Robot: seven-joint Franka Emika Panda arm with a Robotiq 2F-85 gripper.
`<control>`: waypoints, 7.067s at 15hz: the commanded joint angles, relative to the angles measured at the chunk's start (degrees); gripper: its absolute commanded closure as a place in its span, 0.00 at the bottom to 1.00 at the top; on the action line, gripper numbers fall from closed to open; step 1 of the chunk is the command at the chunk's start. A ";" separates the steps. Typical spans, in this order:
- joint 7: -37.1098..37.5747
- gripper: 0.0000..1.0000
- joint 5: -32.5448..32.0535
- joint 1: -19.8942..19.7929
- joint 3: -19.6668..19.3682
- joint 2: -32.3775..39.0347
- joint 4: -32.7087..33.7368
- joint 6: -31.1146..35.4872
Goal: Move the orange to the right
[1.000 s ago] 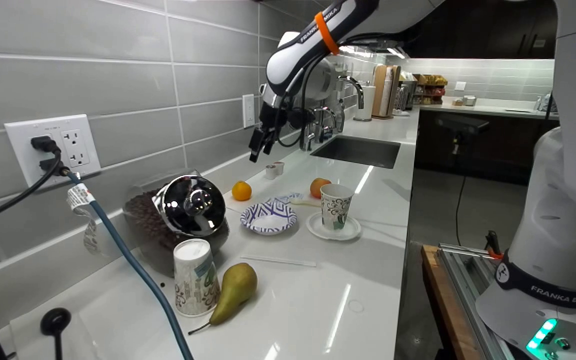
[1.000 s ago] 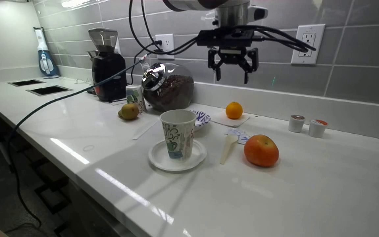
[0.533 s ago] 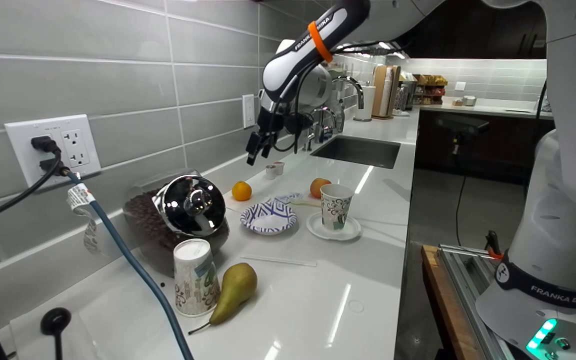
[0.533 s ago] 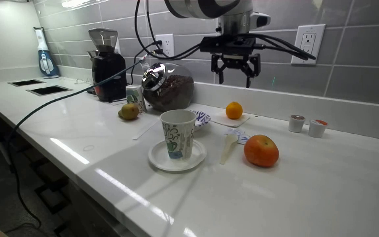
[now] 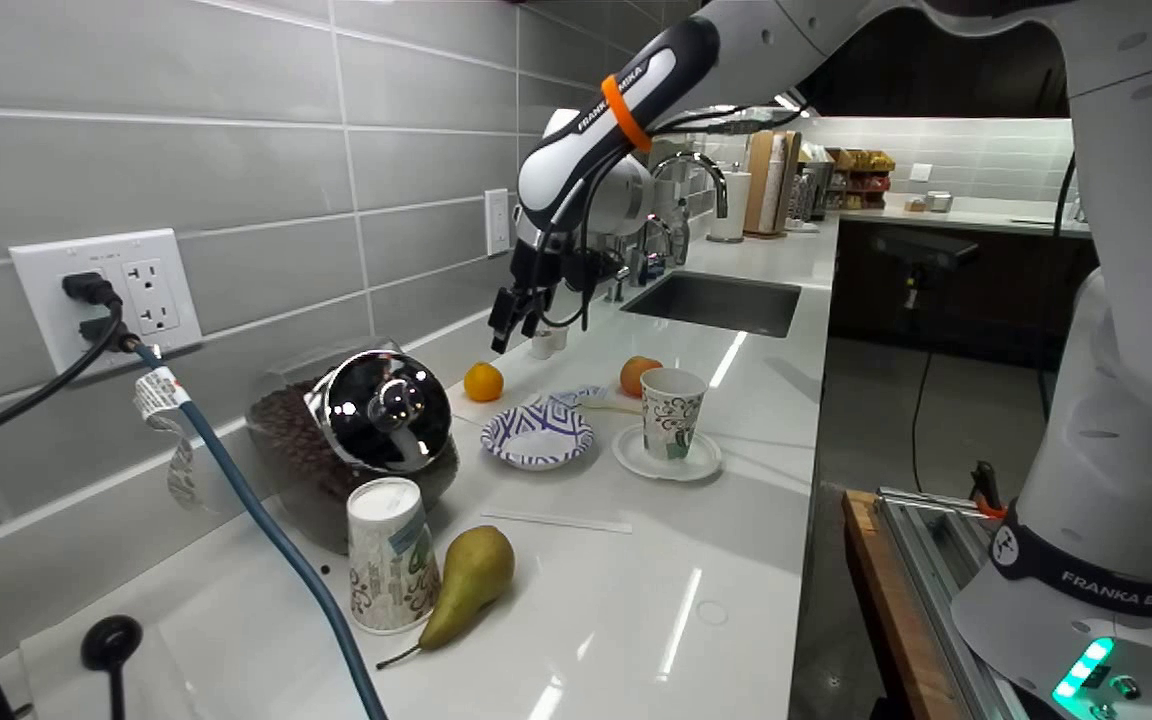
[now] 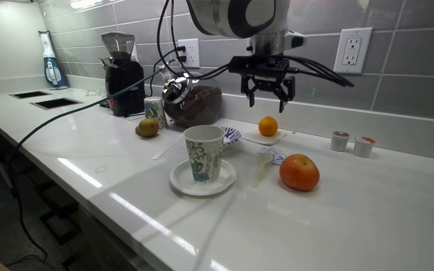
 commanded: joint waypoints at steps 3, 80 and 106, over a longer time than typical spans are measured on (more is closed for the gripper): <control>-0.66 0.00 1.33 -3.61 3.74 6.71 6.12 2.26; -19.32 0.29 9.36 -12.35 12.77 2.38 0.76 4.84; -4.76 0.00 4.99 -7.62 11.53 14.58 10.48 10.19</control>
